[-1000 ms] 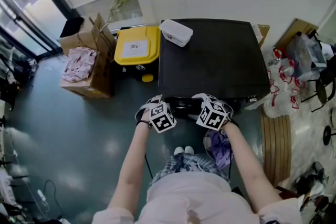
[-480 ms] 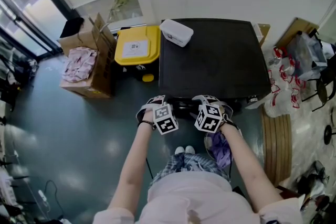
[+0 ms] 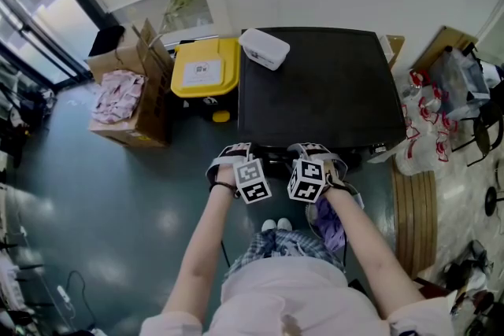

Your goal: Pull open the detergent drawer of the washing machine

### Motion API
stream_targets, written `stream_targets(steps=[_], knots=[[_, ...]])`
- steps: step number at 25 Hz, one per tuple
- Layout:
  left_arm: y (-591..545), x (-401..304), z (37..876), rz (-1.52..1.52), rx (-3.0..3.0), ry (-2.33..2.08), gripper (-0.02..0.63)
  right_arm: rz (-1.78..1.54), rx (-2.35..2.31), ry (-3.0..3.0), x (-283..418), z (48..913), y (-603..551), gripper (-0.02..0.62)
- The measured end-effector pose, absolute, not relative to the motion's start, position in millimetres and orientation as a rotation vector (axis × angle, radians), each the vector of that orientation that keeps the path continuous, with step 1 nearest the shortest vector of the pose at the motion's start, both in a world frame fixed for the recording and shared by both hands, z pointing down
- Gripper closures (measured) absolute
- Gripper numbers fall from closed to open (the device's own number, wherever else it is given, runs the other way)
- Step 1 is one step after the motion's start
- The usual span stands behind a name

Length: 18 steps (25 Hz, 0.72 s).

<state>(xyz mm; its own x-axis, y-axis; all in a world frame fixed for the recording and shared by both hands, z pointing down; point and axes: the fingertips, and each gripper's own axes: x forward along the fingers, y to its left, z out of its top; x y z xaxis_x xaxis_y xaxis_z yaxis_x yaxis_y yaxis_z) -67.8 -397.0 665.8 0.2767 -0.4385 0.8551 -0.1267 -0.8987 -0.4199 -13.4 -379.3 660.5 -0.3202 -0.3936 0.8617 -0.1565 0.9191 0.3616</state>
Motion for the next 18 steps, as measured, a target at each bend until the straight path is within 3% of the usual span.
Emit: stream_targets(steps=[5,18], knots=[[-394.5,-70.1,668.0,-1.652,-2.273,0.495,0.522,-0.274,0.426,-1.879,-15.4,662.2,-380.5,0.525],[-391.2,-73.0,668.3,-1.64,-2.249,0.449,0.534,-0.264,0.452,-1.892,-17.4,659.6,-380.5,0.531]])
